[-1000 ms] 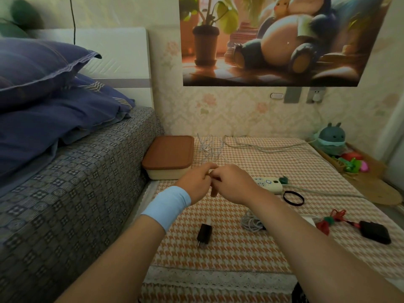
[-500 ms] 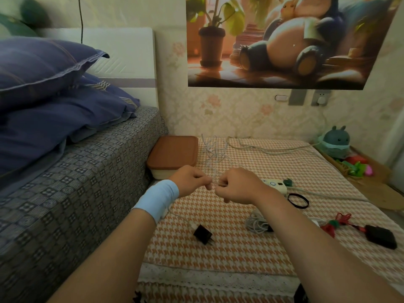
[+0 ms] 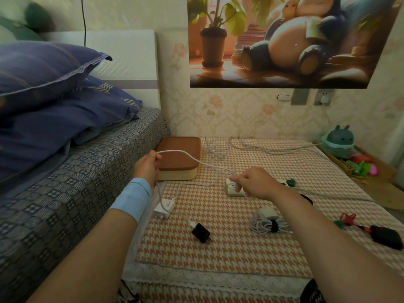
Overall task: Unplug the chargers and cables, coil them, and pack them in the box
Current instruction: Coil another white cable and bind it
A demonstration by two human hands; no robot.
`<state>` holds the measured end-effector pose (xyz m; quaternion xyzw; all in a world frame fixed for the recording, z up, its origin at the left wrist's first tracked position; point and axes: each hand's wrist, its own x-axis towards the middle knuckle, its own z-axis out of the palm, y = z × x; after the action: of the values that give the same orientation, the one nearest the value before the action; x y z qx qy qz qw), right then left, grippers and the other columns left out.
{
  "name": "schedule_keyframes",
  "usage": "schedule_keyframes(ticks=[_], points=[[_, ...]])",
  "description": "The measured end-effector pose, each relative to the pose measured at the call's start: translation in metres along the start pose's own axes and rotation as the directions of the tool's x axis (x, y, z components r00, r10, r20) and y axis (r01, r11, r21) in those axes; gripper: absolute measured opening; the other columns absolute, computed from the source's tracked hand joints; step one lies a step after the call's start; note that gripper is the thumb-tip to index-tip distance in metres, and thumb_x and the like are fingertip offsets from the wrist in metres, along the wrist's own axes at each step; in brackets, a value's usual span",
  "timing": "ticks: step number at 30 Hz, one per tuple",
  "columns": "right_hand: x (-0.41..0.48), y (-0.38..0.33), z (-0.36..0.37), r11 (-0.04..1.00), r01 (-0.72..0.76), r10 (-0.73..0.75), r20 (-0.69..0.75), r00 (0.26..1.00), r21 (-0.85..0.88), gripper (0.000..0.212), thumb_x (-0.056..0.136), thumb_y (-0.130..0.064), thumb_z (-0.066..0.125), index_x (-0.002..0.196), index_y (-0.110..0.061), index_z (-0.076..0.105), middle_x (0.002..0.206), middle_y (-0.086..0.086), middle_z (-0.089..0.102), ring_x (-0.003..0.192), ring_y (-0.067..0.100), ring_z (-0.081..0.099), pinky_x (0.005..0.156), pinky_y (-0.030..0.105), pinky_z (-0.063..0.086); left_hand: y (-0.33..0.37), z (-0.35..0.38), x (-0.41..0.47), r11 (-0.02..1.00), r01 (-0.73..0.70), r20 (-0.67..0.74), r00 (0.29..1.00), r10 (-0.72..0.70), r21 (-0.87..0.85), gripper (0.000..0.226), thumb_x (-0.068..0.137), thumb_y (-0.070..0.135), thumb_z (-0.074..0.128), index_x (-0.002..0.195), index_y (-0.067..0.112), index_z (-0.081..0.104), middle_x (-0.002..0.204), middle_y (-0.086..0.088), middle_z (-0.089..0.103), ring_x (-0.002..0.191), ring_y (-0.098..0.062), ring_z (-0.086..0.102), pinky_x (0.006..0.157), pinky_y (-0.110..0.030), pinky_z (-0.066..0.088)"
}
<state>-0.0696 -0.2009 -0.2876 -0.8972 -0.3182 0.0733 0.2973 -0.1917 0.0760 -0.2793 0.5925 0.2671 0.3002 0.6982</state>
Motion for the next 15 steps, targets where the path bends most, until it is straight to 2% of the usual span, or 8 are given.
schedule_keyframes(ticks=[2,5,7,9,10,12,14,15], points=[[-0.002,-0.001,-0.001,0.999,0.005,-0.004,-0.028,1.000,0.049,0.058,0.100,-0.057,0.049,0.067,-0.017,0.075,0.050,0.000,0.047,0.049,0.020,0.047,0.060,0.033,0.045,-0.002,-0.007,0.005,0.981,-0.055,-0.078,0.994,0.071,0.184,0.037,0.100,0.030,0.045,0.068,0.019,0.058,0.047,0.006,0.043,0.041,-0.015,0.034,0.044,-0.020,0.027],[-0.003,-0.010,0.000,0.999,0.031,-0.031,-0.026,0.999,0.029,0.052,0.106,-0.048,0.041,0.076,-0.021,0.073,0.084,0.002,0.066,0.081,0.020,0.061,0.078,0.034,0.045,-0.011,-0.007,0.003,0.853,-0.135,-0.008,0.987,0.161,0.504,0.033,0.099,0.020,0.047,0.072,0.016,0.067,0.072,-0.008,0.059,0.067,-0.025,0.052,0.062,-0.030,0.041],[-0.003,-0.020,0.003,0.999,0.047,-0.047,-0.019,0.999,0.003,0.041,0.109,-0.036,0.037,0.087,-0.022,0.069,0.101,-0.004,0.063,0.094,0.015,0.056,0.080,0.032,0.040,-0.017,-0.005,0.001,0.722,-0.161,0.043,0.983,0.179,0.673,0.024,0.095,0.007,0.047,0.101,0.011,0.069,0.106,-0.015,0.066,0.096,-0.031,0.060,0.083,-0.034,0.047],[-0.002,-0.027,0.005,0.997,0.069,-0.069,0.002,0.998,-0.025,0.034,0.108,-0.029,0.035,0.092,-0.024,0.065,0.098,-0.007,0.061,0.087,0.013,0.056,0.072,0.031,0.041,-0.014,0.000,-0.004,0.489,-0.235,0.104,0.954,0.280,0.840,0.047,0.090,-0.001,0.044,0.133,0.014,0.054,0.136,-0.015,0.052,0.124,-0.034,0.047,0.103,-0.041,0.041],[-0.002,-0.031,0.008,0.996,0.089,-0.089,0.019,0.996,-0.029,0.034,0.107,-0.028,0.036,0.090,-0.026,0.065,0.094,-0.007,0.063,0.084,0.015,0.059,0.071,0.032,0.045,-0.007,0.005,-0.010,0.389,-0.306,0.158,0.916,0.368,0.869,0.056,0.088,-0.002,0.044,0.141,0.016,0.047,0.143,-0.013,0.045,0.130,-0.035,0.040,0.108,-0.044,0.036],[-0.002,-0.035,0.015,0.991,0.132,-0.131,0.051,0.990,-0.019,0.035,0.106,-0.029,0.041,0.085,-0.030,0.068,0.093,-0.002,0.071,0.086,0.025,0.067,0.078,0.040,0.054,0.006,0.020,-0.026,0.278,-0.529,0.330,0.780,0.532,0.802,0.064,0.084,-0.004,0.051,0.145,0.016,0.043,0.146,-0.011,0.043,0.134,-0.033,0.036,0.114,-0.044,0.030],[-0.003,-0.037,0.024,0.983,0.182,-0.183,0.047,0.982,0.012,0.032,0.106,-0.033,0.044,0.090,-0.031,0.072,0.100,-0.001,0.074,0.093,0.027,0.069,0.086,0.045,0.055,0.009,0.038,-0.043,0.263,-0.735,0.553,0.655,0.515,0.625,0.061,0.086,-0.002,0.052,0.143,0.019,0.047,0.138,-0.007,0.053,0.129,-0.029,0.045,0.113,-0.043,0.032],[-0.003,-0.039,0.026,0.978,0.206,-0.207,0.018,0.978,0.029,0.031,0.106,-0.034,0.045,0.096,-0.031,0.074,0.102,-0.002,0.074,0.093,0.025,0.069,0.086,0.045,0.055,0.008,0.044,-0.049,0.322,-0.763,0.639,0.646,0.417,0.561,0.056,0.091,0.002,0.049,0.142,0.024,0.048,0.131,-0.003,0.059,0.123,-0.026,0.050,0.110,-0.043,0.037]])
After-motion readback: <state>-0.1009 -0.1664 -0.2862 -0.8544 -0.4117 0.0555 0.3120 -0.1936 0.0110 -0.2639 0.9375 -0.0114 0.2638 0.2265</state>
